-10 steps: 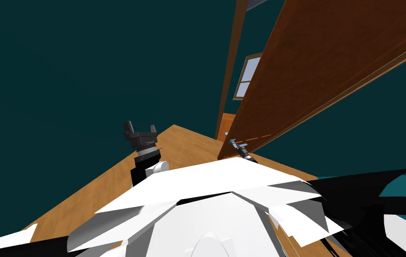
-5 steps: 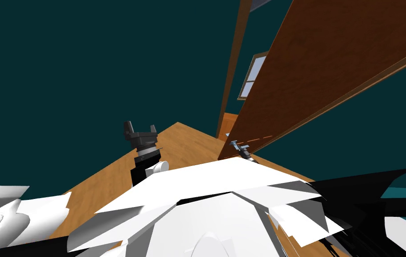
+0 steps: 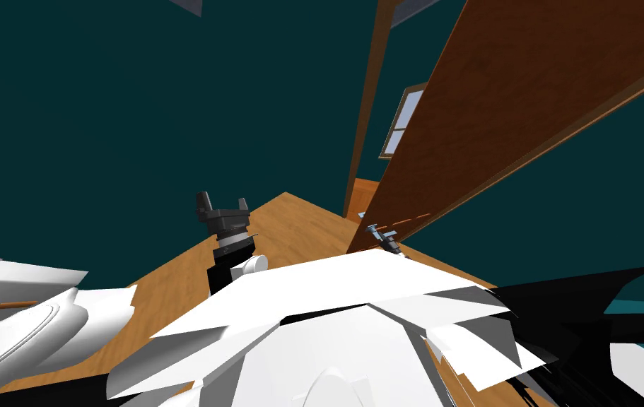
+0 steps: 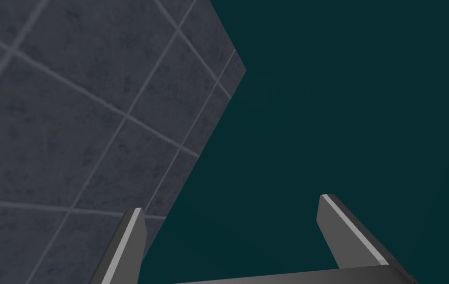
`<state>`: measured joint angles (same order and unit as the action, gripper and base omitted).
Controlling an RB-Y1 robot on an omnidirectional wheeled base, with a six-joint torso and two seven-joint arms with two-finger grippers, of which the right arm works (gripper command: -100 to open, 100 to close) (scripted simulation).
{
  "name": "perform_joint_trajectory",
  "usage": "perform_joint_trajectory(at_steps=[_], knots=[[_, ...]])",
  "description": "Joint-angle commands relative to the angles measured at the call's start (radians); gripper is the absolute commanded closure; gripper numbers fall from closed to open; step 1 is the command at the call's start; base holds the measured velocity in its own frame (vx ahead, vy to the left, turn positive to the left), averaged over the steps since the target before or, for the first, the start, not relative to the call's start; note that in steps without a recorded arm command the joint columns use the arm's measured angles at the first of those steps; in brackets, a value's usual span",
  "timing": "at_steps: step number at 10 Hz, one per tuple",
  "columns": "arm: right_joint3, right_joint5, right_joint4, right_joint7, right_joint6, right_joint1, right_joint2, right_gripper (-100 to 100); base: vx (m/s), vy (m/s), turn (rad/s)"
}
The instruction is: Pull the door open
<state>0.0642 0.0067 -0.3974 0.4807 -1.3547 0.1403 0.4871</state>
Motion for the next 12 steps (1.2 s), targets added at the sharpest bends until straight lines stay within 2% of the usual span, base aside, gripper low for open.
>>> perform_joint_trajectory(at_steps=[1, 2, 3, 8, 9, 12], knots=[[-0.005, -0.004, -0.032, 0.0, 0.017, 0.013, 0.006, 100, -0.005, 0.002, -0.018], [0.0, 0.0, -0.016, -0.001, 0.01, 0.009, 0.0, 100, 0.0, 0.0, 0.0], [0.013, -0.006, -0.025, -0.004, 0.026, 0.0, -0.001, 100, -0.127, -0.039, 0.097], [0.052, -0.022, -0.048, -0.013, 0.067, -0.032, -0.001, 100, -0.213, -0.063, 0.098], [0.052, -0.022, -0.048, -0.013, 0.067, -0.032, -0.001, 100, -0.135, -0.061, 0.034], [0.084, -0.035, -0.067, -0.021, 0.102, -0.058, -0.002, 100, -0.199, -0.078, 0.11]])
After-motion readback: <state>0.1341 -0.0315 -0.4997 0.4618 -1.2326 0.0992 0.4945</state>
